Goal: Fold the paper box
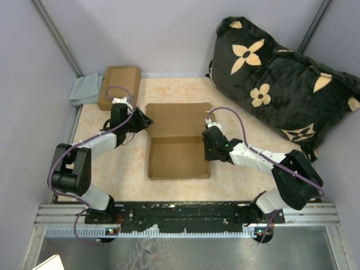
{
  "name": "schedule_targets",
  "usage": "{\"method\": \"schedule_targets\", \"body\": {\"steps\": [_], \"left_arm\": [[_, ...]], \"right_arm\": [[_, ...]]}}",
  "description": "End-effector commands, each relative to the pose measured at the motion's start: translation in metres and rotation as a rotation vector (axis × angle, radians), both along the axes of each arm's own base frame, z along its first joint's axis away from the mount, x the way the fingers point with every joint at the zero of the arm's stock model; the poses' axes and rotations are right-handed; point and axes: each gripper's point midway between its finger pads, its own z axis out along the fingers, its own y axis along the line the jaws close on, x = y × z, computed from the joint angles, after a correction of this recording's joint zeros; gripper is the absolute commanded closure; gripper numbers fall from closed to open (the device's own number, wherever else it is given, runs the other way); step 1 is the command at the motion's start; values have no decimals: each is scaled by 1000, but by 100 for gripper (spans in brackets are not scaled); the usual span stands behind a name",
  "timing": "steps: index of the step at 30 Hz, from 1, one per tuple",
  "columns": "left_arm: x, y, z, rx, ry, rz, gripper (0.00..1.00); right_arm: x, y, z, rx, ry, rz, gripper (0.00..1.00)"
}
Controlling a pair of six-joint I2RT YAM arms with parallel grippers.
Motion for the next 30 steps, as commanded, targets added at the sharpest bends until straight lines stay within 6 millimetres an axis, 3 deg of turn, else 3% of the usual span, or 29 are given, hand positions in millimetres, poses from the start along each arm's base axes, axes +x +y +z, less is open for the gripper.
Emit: {"method": "schedule_targets", "body": {"steps": [1,4,6,12,15,20,21,25,30], "left_arm": [[12,-15,19,69,-72,-65,59],[12,-14,14,150,-63,-61,76],[12,-12,15,194,-78,-48,85],[14,-5,5,289,-50,-30,88],[11,-3,5,300,-55,-16,100],[-6,4,26,252,-227,25,100],[-9,3,43,217,-307,29,100],[-35,4,58,128,-463,21,100],[-55,6,72,83,-574,13,100]], "right_arm": [[11,13,15,35,-42,29,79],[14,13,24,31,-56,32,73],[17,13,33,28,-71,33,58],[25,14,53,17,-107,44,53],[28,10,60,-3,-119,29,48],[46,-8,91,12,-192,-32,40],[51,-11,99,25,-211,-34,39],[70,-23,124,85,-259,-45,38],[99,-40,133,224,-273,-67,35]]}}
